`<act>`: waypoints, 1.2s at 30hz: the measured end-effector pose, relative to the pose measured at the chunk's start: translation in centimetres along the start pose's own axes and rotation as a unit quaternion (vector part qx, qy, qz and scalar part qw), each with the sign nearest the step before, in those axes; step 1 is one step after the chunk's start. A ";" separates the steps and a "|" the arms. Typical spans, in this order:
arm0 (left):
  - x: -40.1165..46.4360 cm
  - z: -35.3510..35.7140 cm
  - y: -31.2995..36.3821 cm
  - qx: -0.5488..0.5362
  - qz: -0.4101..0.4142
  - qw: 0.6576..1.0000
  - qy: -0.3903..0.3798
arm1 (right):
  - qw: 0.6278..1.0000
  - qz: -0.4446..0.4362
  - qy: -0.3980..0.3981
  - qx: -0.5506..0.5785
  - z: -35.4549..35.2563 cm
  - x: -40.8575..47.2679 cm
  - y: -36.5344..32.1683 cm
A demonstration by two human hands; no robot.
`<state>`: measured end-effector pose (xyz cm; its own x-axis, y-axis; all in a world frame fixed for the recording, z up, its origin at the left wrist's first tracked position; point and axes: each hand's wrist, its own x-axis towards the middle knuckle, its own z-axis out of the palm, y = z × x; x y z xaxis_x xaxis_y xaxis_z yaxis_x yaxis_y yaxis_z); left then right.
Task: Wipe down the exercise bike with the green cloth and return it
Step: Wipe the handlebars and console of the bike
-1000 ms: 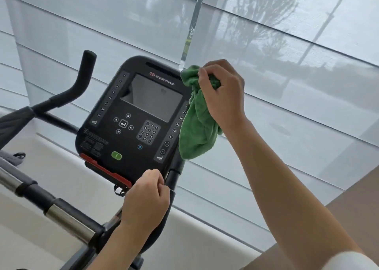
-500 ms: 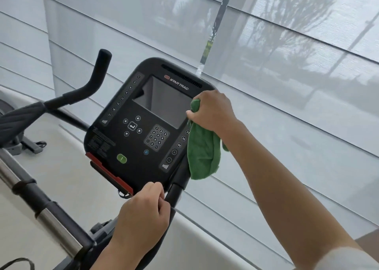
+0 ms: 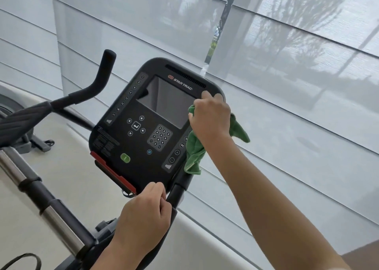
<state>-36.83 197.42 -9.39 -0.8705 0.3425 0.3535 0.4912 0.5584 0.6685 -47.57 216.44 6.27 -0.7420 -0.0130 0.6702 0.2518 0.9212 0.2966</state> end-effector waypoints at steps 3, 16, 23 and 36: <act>-0.1 0.0 0.1 -0.001 0.007 1.000 0.005 | 0.990 -0.092 -0.086 0.062 -1.0 1.8 1.5; -0.3 0.1 0.4 0.007 0.007 1.000 -0.001 | 0.886 0.256 0.109 0.371 0.7 -2.4 -0.5; -0.2 0.3 0.3 0.021 0.017 1.000 0.007 | 0.994 -0.036 -0.029 0.100 -0.9 -0.1 1.4; -0.7 0.0 -0.2 0.011 0.044 0.999 0.018 | 0.967 0.088 0.028 0.238 -1.0 -5.7 -0.8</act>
<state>-36.30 197.09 -9.75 -0.8243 0.3634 0.4341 0.5660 0.5444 0.6191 -42.90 215.35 2.89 -0.6751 0.1517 0.7219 0.0472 0.9855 -0.1629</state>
